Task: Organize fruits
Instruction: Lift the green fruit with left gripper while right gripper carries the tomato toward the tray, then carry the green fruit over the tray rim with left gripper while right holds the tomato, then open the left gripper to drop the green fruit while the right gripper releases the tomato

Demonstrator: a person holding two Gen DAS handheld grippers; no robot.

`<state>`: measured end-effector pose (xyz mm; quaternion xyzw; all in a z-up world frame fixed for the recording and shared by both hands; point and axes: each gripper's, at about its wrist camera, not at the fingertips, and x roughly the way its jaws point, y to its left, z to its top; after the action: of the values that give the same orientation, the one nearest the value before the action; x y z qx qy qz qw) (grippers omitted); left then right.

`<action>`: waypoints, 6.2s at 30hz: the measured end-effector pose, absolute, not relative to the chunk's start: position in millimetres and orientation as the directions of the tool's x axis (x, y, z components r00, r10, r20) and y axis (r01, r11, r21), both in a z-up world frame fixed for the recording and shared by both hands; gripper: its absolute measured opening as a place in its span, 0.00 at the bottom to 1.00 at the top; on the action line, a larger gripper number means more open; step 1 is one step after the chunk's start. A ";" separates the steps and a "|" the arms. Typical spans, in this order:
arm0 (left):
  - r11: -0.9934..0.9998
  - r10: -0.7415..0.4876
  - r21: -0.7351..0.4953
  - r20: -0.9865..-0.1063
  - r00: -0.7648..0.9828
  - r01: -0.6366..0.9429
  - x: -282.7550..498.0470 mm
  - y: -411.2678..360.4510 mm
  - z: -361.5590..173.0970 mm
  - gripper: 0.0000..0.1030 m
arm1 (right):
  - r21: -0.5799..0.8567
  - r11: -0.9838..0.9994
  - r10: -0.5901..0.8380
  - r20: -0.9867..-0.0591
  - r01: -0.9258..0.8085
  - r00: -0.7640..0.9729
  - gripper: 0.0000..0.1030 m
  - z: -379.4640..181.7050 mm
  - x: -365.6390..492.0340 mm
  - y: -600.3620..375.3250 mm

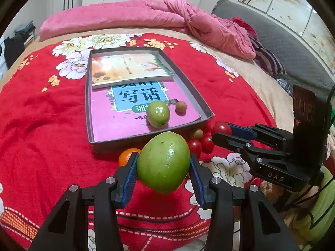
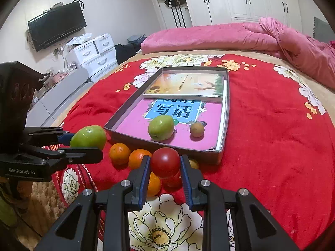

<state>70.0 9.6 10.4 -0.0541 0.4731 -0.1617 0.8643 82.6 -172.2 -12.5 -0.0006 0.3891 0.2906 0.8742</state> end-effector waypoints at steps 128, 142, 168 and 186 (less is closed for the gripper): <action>0.990 -0.121 -0.139 -0.858 0.498 0.001 156.2 26.8 -44.0 0.47 | 0.110 0.871 0.399 -0.726 -0.478 0.559 0.28 -30.1 150.3 -163.4; 0.991 -0.115 -0.130 -0.861 0.496 0.003 156.2 26.3 -45.3 0.47 | 0.128 0.882 0.381 -0.760 -0.453 0.526 0.28 -41.7 154.0 -163.9; 0.991 -0.115 -0.131 -0.863 0.492 0.002 156.0 26.1 -46.0 0.47 | 0.136 0.877 0.393 -0.755 -0.461 0.525 0.44 -40.6 150.9 -160.0; 0.988 -0.138 -0.151 -0.852 0.505 0.014 143.8 28.4 -32.9 0.49 | 0.101 0.885 0.380 -0.719 -0.454 0.582 0.55 -25.9 141.0 -167.4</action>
<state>143.8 28.4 -32.9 -0.0623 0.4954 -0.0440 0.8653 141.0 -167.4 -25.9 -0.0468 0.3924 0.2348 0.8881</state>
